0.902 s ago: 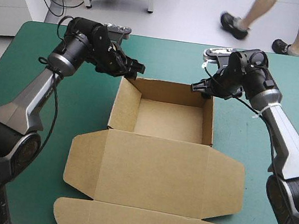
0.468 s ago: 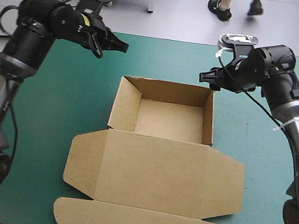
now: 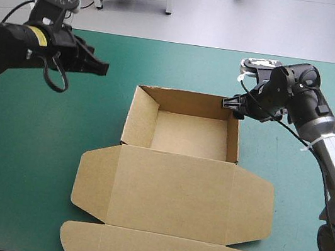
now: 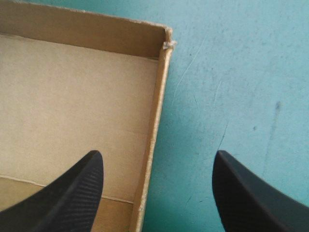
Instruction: Fold the box
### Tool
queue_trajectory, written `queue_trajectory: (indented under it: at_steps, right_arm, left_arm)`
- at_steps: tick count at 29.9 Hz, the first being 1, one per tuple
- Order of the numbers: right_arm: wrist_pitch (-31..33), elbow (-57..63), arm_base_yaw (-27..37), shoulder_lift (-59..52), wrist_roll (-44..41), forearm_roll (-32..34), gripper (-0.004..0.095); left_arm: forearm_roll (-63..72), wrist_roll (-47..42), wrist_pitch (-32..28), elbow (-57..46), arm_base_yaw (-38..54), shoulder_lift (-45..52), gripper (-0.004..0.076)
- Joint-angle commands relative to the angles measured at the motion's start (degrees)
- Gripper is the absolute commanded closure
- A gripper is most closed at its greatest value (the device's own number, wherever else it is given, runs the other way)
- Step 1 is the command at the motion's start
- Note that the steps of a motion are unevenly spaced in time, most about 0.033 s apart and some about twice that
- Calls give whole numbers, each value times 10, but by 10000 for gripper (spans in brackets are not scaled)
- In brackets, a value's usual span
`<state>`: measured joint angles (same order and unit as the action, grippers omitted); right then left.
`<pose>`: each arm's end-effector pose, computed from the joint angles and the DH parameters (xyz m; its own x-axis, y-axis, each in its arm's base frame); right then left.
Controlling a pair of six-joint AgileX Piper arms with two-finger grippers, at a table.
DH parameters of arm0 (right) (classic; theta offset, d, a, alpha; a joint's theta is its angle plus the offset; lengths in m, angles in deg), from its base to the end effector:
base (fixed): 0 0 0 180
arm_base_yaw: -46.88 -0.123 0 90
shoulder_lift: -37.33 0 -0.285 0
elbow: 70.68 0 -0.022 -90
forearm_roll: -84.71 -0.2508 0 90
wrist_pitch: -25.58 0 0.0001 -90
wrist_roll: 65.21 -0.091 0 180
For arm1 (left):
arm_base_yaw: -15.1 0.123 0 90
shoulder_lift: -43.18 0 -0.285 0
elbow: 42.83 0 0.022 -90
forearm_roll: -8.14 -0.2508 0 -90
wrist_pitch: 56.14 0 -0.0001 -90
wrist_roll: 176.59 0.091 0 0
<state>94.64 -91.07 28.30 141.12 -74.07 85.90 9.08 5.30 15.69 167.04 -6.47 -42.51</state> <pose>0.3385 0.1119 0.3697 -0.8768 -0.1400 -0.4600 -0.1834 0.9817 0.0508 0.2280 -0.0916 0.5106 -0.5572 0.2503 -0.7917 0.3948 0.9187 0.0125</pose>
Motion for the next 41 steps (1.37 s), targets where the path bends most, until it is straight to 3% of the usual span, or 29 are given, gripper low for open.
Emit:
queue_trajectory:
  at_steps: [1,7,21,23,28,31,41]
  right_arm:
    - [-21,-5,3,-9,-3,-12,303]
    - [-21,-5,3,25,-3,-17,303]
    - [-21,-5,3,100,-17,-26,322]
    - [-21,-5,3,103,-18,-26,399]
    - [-21,-5,3,107,-18,-12,751]
    - [-21,-5,3,108,-18,-12,869]
    - [-21,-27,21,100,-5,-12,910]
  left_arm:
    - [19,15,-21,-80,-1,66,731]
    - [19,23,-102,-273,-1,171,731]
    - [19,24,-190,-621,-1,384,731]
    - [19,24,-202,-659,-1,409,731]
    - [21,24,-206,-725,-1,466,731]
    - [21,24,-212,-751,-1,490,731]
    - [29,25,-236,-777,-1,516,731]
